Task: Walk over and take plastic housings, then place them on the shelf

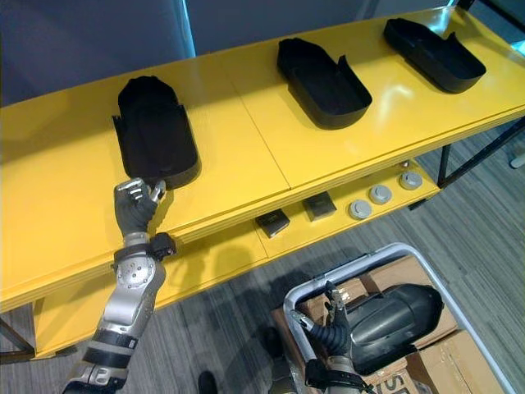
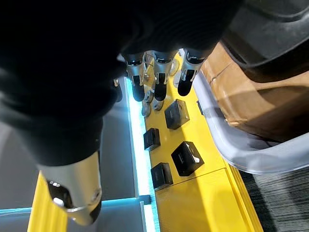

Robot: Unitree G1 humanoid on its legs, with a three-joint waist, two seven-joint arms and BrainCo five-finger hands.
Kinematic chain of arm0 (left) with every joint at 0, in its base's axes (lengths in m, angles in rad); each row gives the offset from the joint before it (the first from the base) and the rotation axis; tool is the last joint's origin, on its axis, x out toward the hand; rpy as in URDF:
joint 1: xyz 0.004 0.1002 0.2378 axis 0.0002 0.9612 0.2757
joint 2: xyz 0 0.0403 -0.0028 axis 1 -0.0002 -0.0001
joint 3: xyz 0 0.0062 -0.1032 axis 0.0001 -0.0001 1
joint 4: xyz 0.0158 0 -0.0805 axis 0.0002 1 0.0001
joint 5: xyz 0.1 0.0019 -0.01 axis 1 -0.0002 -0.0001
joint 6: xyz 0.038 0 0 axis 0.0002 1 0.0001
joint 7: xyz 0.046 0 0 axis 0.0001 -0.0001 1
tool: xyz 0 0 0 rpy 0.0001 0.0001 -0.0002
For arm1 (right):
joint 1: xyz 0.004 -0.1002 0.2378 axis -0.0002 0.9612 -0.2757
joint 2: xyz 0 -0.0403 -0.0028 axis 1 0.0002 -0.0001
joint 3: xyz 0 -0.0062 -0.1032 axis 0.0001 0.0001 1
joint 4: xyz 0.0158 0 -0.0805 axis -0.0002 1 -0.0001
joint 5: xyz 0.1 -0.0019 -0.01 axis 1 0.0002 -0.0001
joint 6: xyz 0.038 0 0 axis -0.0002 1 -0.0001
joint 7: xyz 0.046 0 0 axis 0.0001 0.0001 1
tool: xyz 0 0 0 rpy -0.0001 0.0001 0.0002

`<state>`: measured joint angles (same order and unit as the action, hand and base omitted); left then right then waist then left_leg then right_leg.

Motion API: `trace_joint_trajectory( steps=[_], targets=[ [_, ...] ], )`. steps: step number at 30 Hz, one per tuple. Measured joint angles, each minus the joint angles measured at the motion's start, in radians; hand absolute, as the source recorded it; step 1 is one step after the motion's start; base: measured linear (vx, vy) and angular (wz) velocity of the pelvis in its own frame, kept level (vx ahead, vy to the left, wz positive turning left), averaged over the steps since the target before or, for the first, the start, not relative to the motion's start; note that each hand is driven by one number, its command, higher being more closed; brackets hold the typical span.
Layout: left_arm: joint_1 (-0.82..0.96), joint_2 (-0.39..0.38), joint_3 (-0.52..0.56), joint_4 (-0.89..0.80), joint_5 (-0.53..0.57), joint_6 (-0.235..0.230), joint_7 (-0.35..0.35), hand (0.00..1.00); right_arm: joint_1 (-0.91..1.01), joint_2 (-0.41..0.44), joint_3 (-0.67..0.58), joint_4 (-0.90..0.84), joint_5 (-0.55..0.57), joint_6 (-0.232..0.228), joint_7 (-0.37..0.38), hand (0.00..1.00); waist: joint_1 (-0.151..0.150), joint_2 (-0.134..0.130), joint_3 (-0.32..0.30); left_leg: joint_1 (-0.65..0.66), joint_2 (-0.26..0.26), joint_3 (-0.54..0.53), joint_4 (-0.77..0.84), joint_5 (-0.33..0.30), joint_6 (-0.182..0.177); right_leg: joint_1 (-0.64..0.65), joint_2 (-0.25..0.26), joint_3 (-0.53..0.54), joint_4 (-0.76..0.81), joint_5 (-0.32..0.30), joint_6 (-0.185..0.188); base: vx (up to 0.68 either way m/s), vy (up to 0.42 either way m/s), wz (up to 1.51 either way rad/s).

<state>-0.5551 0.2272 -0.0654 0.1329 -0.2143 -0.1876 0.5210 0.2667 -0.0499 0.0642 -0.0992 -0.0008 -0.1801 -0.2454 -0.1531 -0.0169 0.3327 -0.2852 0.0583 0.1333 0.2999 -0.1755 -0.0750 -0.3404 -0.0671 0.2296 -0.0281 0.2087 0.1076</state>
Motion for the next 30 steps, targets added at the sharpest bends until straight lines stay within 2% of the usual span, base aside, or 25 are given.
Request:
trace_joint_trajectory(
  steps=[7,14,21,22,26,27,29,30],
  targets=[
    [-0.066,0.041,-0.008,0.066,-0.020,-0.015,-0.002,1.00,-0.004,-0.029,0.033,0.006,0.005,-0.001,-0.009,0.00,-0.003,0.005,0.014,0.002,-0.013,0.000,-0.022,0.003,0.003,-0.010,-0.008,0.006,0.000,-0.001,-0.001,0.00,0.056,-0.01],
    [-0.071,0.046,-0.008,0.081,-0.029,-0.022,-0.003,1.00,-0.017,-0.032,0.036,0.016,0.032,-0.001,-0.008,0.00,-0.006,0.005,0.015,0.022,-0.020,0.009,-0.034,0.005,0.005,0.001,-0.010,0.014,-0.009,-0.001,-0.001,0.03,0.056,-0.04],
    [-0.055,0.050,-0.017,0.078,-0.039,-0.006,-0.006,1.00,-0.030,-0.032,0.038,0.040,0.036,-0.008,-0.002,0.00,-0.028,0.005,0.015,0.060,-0.029,0.005,-0.055,0.011,0.014,0.038,-0.019,0.010,-0.023,-0.001,-0.002,0.02,0.067,0.00],
    [-0.005,0.034,-0.021,0.032,-0.041,-0.001,-0.007,0.00,-0.030,-0.031,0.040,0.040,0.037,-0.008,-0.001,0.00,-0.029,0.006,0.015,0.080,-0.029,0.006,-0.063,0.011,0.015,0.056,-0.019,0.011,-0.028,-0.002,-0.003,0.04,0.076,-0.11],
    [0.303,-0.092,-0.041,-0.252,-0.058,-0.005,-0.016,0.00,-0.030,-0.031,0.036,0.039,0.036,-0.008,0.006,0.00,-0.018,0.008,0.013,0.125,-0.022,-0.003,-0.048,-0.001,0.020,0.091,-0.001,0.020,-0.007,-0.029,-0.007,0.05,0.072,-0.17],
    [0.425,-0.144,-0.051,-0.339,-0.058,-0.005,-0.031,0.00,-0.030,-0.031,0.034,0.038,0.036,-0.008,0.009,0.00,0.007,0.008,0.013,0.132,-0.019,-0.046,-0.005,-0.020,0.021,0.098,0.017,0.040,0.019,-0.045,-0.012,0.06,0.052,-0.43],
    [0.556,-0.197,-0.082,-0.428,-0.058,-0.005,-0.039,0.00,-0.030,-0.031,0.031,0.025,0.036,-0.008,0.012,0.00,0.052,0.011,0.008,0.128,-0.041,-0.243,0.091,-0.048,0.013,0.113,0.036,0.066,0.051,-0.065,-0.010,0.04,0.055,-0.50],
    [0.606,-0.214,-0.100,-0.463,-0.057,-0.006,-0.045,0.00,-0.026,-0.032,0.024,0.014,0.036,-0.008,0.012,0.00,0.072,0.028,-0.012,0.128,-0.047,-0.338,0.122,-0.079,-0.006,0.114,0.048,0.078,0.062,-0.073,-0.007,0.00,0.097,-0.40]
  ],
)
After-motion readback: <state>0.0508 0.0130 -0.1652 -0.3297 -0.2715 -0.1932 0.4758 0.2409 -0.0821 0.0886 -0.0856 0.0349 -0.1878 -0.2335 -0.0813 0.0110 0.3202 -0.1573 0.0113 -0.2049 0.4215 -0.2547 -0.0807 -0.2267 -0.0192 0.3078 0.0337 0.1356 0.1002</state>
